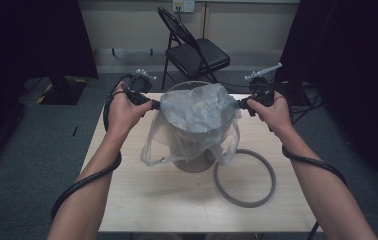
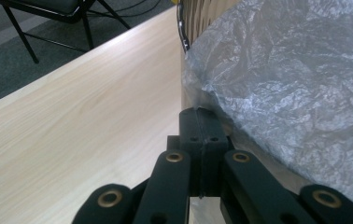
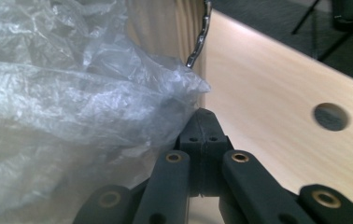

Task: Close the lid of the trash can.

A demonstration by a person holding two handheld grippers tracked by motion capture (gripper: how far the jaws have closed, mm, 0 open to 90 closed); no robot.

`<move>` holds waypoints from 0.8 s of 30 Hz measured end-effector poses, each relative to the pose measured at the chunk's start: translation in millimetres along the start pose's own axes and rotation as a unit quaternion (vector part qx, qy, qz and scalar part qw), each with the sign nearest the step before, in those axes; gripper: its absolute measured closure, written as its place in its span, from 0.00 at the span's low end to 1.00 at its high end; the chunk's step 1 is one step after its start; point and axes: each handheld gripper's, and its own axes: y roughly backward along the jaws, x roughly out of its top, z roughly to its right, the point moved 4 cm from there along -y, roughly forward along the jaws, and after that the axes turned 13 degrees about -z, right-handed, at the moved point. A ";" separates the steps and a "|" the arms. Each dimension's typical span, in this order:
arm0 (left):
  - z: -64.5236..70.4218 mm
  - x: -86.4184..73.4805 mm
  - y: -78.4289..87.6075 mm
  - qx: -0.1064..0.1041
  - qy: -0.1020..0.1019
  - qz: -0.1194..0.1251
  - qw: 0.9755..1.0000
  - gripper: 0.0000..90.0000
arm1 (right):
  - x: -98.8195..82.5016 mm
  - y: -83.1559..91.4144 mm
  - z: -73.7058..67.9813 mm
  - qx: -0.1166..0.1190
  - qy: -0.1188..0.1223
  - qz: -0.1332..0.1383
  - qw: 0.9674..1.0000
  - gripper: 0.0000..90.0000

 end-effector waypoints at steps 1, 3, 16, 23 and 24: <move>-1.1 -2.6 2.8 -0.007 0.009 0.007 1.000 1.00 | -1.0 0.4 -3.1 0.005 0.004 -0.005 1.000 1.00; -7.6 -4.6 8.4 0.011 0.020 0.007 1.000 1.00 | -0.7 2.1 -5.4 -0.008 0.005 0.000 1.000 1.00; -22.4 12.5 -15.4 0.009 0.039 0.034 0.999 1.00 | 4.5 -45.0 16.0 0.003 -0.038 -0.007 0.999 1.00; -11.5 4.0 -22.9 -0.023 0.041 0.025 0.999 1.00 | -5.5 -51.1 10.7 0.021 -0.042 -0.016 0.999 1.00; -10.7 1.9 -22.0 -0.030 0.042 0.023 0.998 1.00 | -8.2 -49.6 9.6 0.022 -0.041 -0.017 0.999 1.00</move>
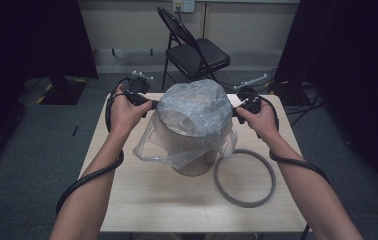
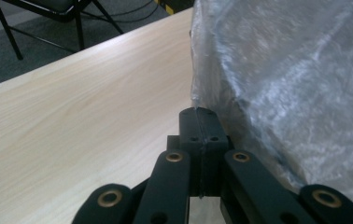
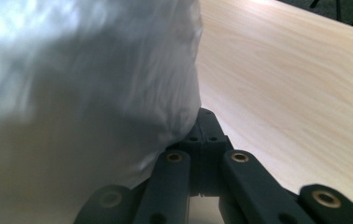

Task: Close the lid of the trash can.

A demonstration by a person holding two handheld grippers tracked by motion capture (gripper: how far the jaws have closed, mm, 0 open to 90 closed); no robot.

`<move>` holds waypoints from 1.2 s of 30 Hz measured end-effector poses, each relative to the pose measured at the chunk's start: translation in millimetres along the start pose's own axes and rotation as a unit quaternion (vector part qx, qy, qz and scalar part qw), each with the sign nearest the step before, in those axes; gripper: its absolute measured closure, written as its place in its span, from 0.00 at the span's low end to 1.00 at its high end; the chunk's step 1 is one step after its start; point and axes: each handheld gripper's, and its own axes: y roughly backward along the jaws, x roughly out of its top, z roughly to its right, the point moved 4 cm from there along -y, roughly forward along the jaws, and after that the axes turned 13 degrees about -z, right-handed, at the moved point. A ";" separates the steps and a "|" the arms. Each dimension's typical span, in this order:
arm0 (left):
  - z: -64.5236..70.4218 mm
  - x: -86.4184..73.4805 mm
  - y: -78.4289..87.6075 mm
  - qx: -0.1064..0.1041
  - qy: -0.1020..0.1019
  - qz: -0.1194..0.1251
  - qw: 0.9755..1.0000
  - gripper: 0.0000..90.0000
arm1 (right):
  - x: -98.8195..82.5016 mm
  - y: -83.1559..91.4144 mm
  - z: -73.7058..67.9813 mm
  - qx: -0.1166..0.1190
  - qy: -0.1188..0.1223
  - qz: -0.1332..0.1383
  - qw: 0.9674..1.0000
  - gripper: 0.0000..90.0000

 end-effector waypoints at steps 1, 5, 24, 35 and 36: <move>0.7 -2.6 0.6 -0.009 0.003 -0.001 1.000 1.00 | -3.1 1.0 -1.7 0.005 -0.001 0.000 1.000 1.00; 8.8 -11.3 3.6 -0.012 -0.004 -0.010 1.000 1.00 | -15.5 4.2 -8.2 0.012 0.001 -0.003 1.000 1.00; 18.6 -20.8 29.3 0.056 -0.001 -0.009 0.998 1.00 | -36.8 75.1 -28.3 -0.081 0.038 0.040 0.995 0.51; 28.6 -15.2 35.0 0.061 -0.006 -0.006 0.998 1.00 | -38.0 96.7 -45.7 -0.085 0.059 0.060 0.993 0.47; 28.4 -14.9 35.2 0.060 -0.006 -0.004 0.998 1.00 | -36.6 95.4 -46.5 -0.087 0.060 0.056 0.993 0.47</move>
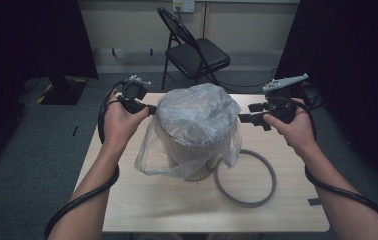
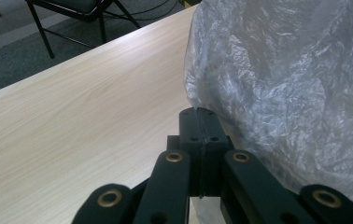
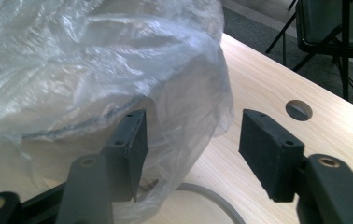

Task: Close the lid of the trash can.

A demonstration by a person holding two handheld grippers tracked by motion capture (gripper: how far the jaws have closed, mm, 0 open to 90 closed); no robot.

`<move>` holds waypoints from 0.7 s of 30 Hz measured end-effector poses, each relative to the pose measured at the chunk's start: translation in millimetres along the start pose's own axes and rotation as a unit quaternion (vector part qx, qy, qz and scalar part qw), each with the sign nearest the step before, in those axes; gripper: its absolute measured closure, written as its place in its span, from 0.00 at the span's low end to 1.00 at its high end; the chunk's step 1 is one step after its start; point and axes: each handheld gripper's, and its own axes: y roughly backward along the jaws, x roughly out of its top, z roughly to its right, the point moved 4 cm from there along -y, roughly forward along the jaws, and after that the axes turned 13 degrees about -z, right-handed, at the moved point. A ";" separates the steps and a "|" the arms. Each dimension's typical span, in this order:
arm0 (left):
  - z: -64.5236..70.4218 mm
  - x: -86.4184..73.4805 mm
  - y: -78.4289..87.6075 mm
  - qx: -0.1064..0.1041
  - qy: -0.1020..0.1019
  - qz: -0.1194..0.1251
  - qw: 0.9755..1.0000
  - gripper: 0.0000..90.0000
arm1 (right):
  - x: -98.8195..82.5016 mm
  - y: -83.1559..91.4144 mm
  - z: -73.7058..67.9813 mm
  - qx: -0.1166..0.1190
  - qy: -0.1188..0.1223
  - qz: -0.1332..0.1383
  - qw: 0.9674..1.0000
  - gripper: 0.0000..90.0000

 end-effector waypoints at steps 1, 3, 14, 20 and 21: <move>-0.3 0.2 0.0 0.000 -0.001 0.001 1.000 1.00 | 1.8 -1.6 -1.3 -0.001 0.002 -0.002 1.000 0.47; -0.4 -0.2 -1.5 0.000 0.002 -0.001 1.000 1.00 | 6.7 -3.9 -3.1 -0.001 0.000 0.003 1.000 0.52; -9.0 3.0 -10.9 -0.001 -0.011 0.001 1.000 1.00 | 23.7 -23.3 15.3 0.005 -0.049 0.019 0.999 1.00; -17.1 8.6 -21.2 -0.003 -0.010 0.000 1.000 1.00 | 24.9 -56.0 26.4 0.009 -0.071 -0.007 0.997 1.00; -18.7 9.4 -23.7 -0.004 -0.009 0.000 1.000 1.00 | 24.3 -62.2 27.6 0.008 -0.071 -0.009 0.997 1.00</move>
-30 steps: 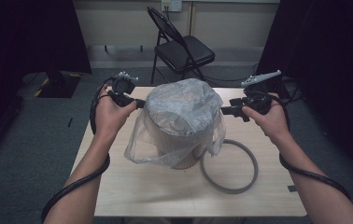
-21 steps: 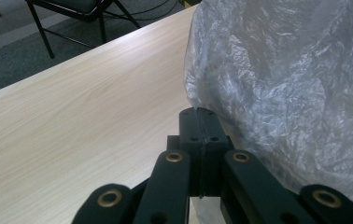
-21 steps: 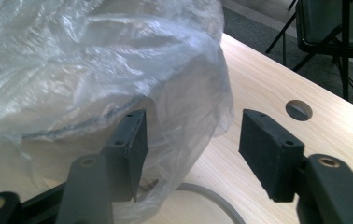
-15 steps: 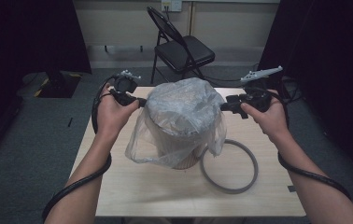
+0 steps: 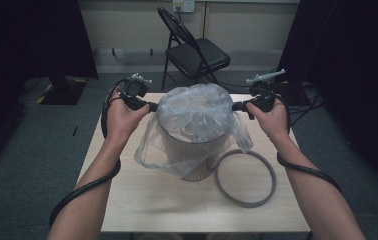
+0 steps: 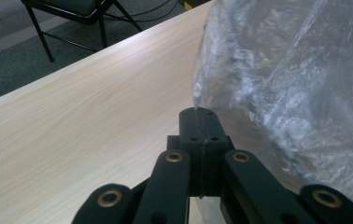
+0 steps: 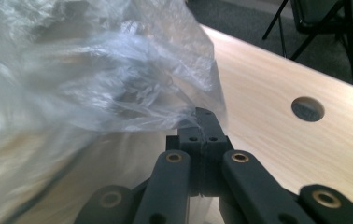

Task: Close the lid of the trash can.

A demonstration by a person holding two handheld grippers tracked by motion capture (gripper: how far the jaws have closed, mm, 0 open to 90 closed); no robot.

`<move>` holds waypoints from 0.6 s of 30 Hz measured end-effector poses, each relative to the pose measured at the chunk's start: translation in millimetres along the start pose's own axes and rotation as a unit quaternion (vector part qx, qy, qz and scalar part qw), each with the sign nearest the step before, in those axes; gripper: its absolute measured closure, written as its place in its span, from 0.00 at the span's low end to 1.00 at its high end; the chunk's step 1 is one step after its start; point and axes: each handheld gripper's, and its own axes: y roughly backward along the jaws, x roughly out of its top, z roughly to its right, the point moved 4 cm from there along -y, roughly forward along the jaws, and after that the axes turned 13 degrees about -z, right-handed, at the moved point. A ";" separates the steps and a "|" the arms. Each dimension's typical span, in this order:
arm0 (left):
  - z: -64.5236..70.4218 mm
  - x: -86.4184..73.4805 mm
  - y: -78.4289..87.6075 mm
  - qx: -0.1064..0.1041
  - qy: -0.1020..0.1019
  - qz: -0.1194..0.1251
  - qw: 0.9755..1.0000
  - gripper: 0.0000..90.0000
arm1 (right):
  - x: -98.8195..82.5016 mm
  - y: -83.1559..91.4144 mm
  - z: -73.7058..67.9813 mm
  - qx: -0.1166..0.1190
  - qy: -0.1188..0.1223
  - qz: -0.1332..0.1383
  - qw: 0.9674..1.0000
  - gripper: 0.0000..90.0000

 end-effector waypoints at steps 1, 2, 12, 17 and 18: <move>-1.3 0.8 -2.9 -0.002 0.003 0.002 1.000 1.00 | -0.7 -6.2 0.8 0.005 -0.003 -0.005 1.000 1.00; -2.3 1.5 -5.2 -0.006 0.002 0.002 1.000 1.00 | -1.4 -12.4 1.4 0.007 -0.005 -0.010 1.000 1.00; -5.2 11.3 -18.9 -0.014 0.014 0.017 1.000 1.00 | -12.8 -46.4 0.4 0.033 -0.024 -0.032 0.999 1.00; -4.0 15.8 -27.2 -0.019 0.022 0.026 0.999 1.00 | -14.1 -45.1 -5.5 0.017 -0.008 -0.054 0.998 1.00; -3.4 16.8 -28.5 -0.020 0.022 0.029 0.999 1.00 | -15.0 -45.5 -4.7 0.022 -0.013 -0.054 0.998 1.00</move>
